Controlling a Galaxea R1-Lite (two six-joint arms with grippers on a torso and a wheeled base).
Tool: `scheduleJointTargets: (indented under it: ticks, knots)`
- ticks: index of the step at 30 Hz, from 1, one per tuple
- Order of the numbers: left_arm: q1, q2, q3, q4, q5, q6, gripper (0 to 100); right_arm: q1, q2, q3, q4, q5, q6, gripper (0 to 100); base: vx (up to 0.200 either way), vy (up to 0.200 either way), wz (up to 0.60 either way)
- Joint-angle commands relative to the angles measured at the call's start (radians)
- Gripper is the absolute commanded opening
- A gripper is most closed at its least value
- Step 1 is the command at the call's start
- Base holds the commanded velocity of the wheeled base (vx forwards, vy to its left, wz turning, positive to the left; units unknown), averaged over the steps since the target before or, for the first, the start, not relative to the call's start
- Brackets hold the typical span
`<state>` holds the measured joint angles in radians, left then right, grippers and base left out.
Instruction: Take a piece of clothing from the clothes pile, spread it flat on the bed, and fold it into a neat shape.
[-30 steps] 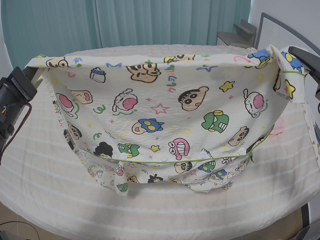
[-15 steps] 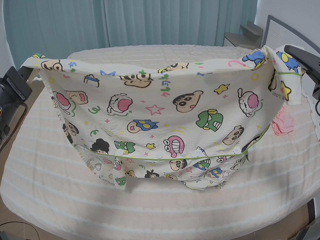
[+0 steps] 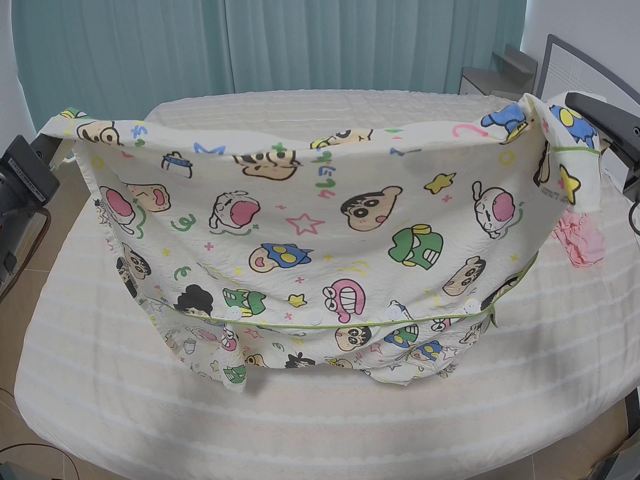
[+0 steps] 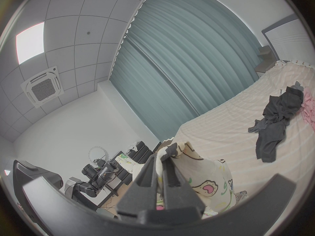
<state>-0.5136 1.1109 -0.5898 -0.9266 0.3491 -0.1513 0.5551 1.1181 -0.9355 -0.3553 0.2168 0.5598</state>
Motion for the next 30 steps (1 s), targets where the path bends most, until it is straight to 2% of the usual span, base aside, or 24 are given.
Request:
scheduleJointTargets:
  ticks: [1, 8, 20, 30]
  knots:
    - [0.001, -0.003, 0.001, -0.001, 0.001, -0.001, 0, 0.0, 0.002, -0.002, -0.001, -0.001, -0.001, 0, 0.0, 0.2, 0.0]
    - [0.001, -0.005, 0.008, 0.0, 0.001, -0.001, 0, 0.009, 0.0, 0.0, -0.002, -0.002, -0.003, 0, 0.0, 0.2, 0.0]
    - [0.001, -0.005, 0.021, -0.001, 0.001, -0.001, 0, 0.014, -0.012, 0.014, -0.002, -0.002, -0.003, 0, 0.0, 0.0, 0.0]
    - [0.0, -0.02, 0.028, -0.001, 0.001, -0.001, 0, 0.014, -0.055, 0.02, -0.001, 0.003, -0.004, 0, -0.2, 0.0, 0.0]
